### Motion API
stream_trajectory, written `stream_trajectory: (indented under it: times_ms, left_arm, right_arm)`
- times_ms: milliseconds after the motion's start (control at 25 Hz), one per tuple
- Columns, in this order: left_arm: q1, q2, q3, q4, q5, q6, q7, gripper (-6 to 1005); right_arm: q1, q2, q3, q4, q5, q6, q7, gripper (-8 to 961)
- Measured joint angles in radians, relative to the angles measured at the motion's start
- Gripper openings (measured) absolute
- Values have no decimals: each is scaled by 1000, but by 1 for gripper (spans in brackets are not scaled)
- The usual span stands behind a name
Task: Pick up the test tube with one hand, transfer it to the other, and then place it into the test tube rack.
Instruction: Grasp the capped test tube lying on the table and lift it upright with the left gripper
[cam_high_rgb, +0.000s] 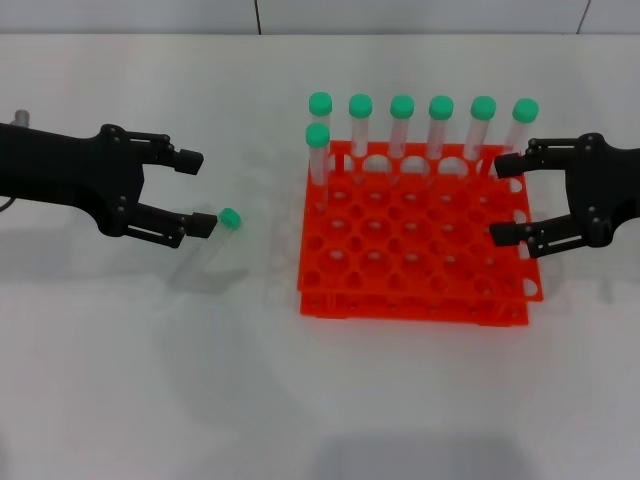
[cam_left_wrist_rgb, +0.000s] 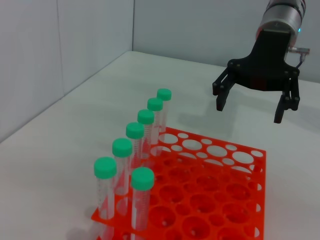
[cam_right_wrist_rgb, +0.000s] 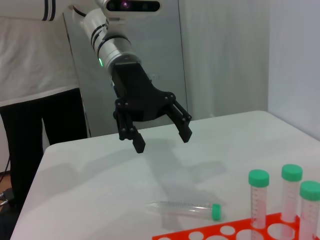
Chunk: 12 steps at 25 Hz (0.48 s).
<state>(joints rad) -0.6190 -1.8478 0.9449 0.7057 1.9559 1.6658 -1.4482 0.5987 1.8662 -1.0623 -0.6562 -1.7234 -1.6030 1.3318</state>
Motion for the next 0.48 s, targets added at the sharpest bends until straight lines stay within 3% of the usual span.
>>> stream_trajectory:
  times_ms: [480]
  left_arm:
    - [-4,-1,0,0,25,-14,-22,860]
  right_arm:
    - [6,1,4,5,-1,13,0,869]
